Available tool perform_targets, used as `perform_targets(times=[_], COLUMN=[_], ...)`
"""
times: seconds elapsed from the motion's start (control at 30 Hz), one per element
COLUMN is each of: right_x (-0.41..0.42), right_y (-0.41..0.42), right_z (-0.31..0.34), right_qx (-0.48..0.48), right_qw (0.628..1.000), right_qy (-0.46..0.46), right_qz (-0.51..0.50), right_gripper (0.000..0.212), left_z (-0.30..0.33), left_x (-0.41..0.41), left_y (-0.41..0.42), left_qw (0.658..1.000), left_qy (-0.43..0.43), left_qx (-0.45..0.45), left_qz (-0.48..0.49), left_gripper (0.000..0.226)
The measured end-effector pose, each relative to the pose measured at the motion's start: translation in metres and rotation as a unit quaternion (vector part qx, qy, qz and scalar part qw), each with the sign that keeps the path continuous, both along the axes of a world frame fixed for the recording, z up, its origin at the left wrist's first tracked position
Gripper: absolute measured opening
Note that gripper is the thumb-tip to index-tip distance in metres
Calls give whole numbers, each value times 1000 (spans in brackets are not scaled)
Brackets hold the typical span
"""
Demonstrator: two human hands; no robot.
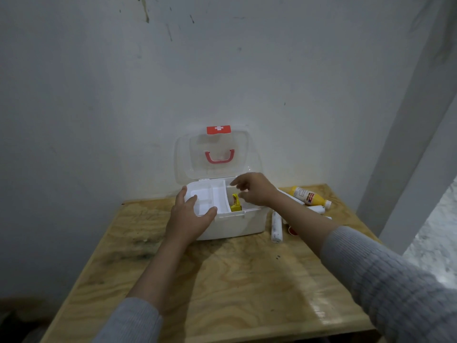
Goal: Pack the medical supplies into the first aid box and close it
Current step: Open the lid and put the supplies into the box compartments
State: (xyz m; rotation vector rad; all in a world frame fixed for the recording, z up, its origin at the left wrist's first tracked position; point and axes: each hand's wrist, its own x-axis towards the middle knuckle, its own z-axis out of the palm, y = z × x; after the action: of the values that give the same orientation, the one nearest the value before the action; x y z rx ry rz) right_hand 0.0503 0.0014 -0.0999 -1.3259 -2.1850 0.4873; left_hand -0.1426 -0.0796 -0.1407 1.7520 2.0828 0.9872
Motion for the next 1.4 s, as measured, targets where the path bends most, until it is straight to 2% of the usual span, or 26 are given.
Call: perform_targets(times=[0.1,0.17,0.3,0.43,0.57,0.73,0.97,1.2,1.4], right_x=[21,43,107,168,196,193,197,195,175], right_y=[-8,-17,-29,-26,-20,-9,1,-13,-43], right_z=[6,12,16,1,-25,-46,-57,-35,19], right_qx=[37,48,47,4,-63,-144,-147,-35,20], right_qw=[980,969,977,962,943,918,901,905,916], right_qy=[185,218,134,72,66,115,188,266,331], right_qz=[-67,-101,-159,-263,-320,-350,-363,-330,-225], right_gripper=[27,23,21,21,23,28,23,22,21], left_z=[0,0,0,0,1,-1,-4,-6,-6], left_x=[-2,-3,-4,-3,-1,-3,-4,-5,-4], left_y=[-1,0,0,1,1,3,4,7,7], left_qw=[1000,1000,1000,999,999,1000,1000,1000,1000], left_qy=[-11,-19,-27,-34,-33,-29,-20,-17,-28], left_qx=[0,1,0,-1,1,0,4,2,5], left_qz=[-10,-14,-14,-12,-8,-9,-6,1,0], left_gripper=[77,79,79,79,78,77,76,76,78])
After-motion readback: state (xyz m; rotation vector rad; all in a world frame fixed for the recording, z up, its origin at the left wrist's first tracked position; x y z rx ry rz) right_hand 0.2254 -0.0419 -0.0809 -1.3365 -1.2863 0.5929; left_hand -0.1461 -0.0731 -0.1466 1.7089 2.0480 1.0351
